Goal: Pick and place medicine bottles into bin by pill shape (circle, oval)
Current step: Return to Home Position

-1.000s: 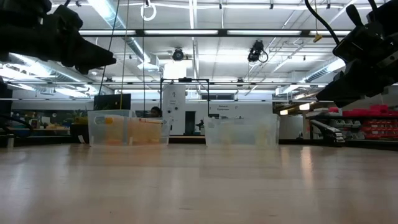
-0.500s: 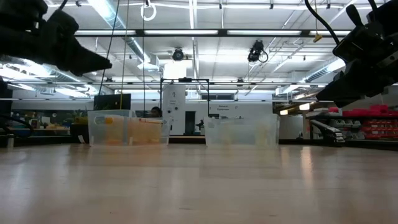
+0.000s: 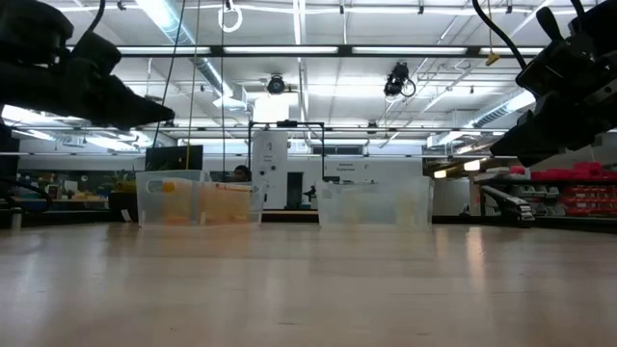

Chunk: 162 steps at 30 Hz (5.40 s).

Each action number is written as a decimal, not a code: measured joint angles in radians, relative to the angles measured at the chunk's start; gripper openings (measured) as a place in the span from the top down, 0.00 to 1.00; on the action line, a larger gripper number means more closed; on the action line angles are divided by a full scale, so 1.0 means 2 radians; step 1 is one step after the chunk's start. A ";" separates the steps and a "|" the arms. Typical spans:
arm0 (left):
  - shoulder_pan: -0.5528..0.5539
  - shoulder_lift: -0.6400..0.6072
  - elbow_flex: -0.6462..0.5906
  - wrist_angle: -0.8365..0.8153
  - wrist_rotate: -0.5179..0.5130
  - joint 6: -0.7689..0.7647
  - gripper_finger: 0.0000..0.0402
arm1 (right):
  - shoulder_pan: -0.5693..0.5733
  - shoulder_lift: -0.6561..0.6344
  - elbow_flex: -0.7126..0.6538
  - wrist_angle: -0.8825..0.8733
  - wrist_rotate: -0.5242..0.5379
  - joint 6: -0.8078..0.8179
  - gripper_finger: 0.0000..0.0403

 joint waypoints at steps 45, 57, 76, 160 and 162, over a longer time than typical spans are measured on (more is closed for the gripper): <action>-0.064 -0.018 -0.001 -0.002 -0.056 0.044 0.93 | -0.001 -0.265 0.000 0.000 0.000 0.000 0.92; -0.065 -0.019 -0.001 0.001 -0.050 -0.026 0.95 | 0.000 -0.258 0.000 -0.006 0.000 0.000 0.92; -0.118 0.028 -0.002 0.011 -0.026 -0.006 0.90 | 0.000 -0.238 0.000 -0.006 0.000 0.000 0.92; -0.118 0.028 -0.001 0.038 -0.024 -0.117 0.90 | -0.001 -0.238 0.000 -0.006 0.000 0.000 0.92; -0.118 0.028 -0.001 0.038 -0.023 -0.117 0.91 | -0.001 -0.238 0.000 -0.006 0.000 0.000 0.92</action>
